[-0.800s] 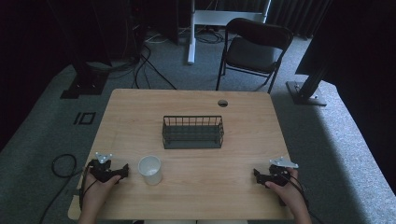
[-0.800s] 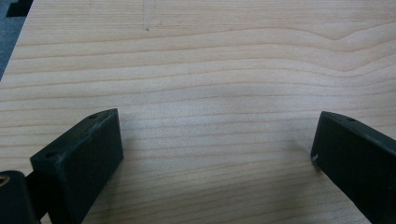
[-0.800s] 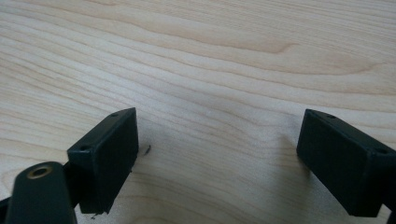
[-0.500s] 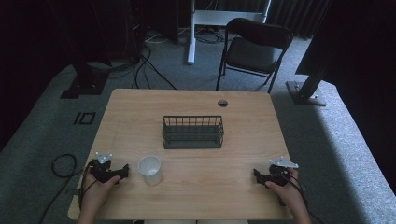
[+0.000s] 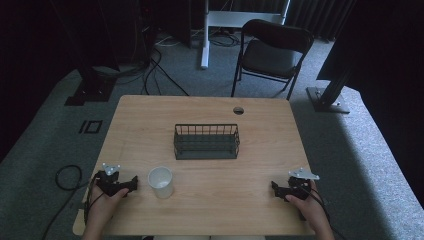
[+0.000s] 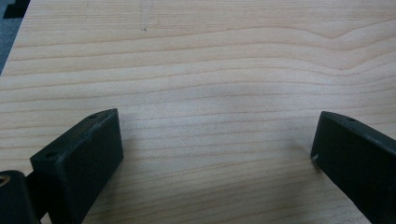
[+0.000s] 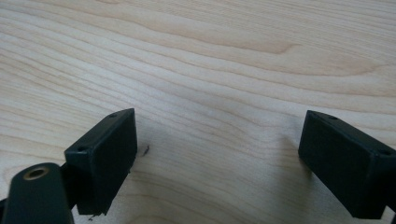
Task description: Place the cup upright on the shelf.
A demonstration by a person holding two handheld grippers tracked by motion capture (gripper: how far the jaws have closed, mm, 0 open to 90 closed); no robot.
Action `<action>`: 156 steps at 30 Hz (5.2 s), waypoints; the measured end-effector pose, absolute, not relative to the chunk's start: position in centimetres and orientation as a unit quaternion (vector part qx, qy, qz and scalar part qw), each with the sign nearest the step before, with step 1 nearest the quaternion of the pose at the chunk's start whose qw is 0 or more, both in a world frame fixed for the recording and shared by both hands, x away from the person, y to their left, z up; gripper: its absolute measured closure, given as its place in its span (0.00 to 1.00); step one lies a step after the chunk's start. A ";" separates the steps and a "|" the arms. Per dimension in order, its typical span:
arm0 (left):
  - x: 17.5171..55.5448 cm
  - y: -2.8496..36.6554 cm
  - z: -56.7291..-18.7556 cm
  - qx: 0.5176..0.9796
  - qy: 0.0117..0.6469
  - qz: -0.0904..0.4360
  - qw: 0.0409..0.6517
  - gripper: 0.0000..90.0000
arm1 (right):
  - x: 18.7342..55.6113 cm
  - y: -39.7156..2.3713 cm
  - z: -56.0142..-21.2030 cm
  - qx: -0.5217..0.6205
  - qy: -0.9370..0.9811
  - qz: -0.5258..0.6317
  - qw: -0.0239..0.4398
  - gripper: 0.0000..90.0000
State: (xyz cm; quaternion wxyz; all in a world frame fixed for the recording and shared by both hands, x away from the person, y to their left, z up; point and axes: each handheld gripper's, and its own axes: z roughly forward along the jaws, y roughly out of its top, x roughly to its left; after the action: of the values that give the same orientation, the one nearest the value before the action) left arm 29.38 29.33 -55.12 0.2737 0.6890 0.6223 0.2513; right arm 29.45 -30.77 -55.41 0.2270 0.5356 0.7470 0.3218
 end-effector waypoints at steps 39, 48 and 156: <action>29.4 29.3 -55.1 0.689 0.622 0.252 0.274 0.03 | 29.9 -26.1 -53.7 0.460 0.786 0.362 0.201 0.13; 29.4 29.3 -55.1 0.689 0.622 0.251 0.274 0.03 | 29.8 -24.1 -53.2 0.434 0.799 0.370 0.193 0.14; 29.4 29.3 -55.1 0.689 0.622 0.252 0.273 0.03 | 29.7 -0.3 -50.4 0.167 0.855 0.486 0.067 0.13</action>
State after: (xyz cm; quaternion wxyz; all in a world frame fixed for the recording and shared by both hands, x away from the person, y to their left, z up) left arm 29.37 29.33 -55.13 0.2734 0.6892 0.6221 0.2515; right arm 29.65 -0.30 -50.44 0.0666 0.1674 0.8549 0.4865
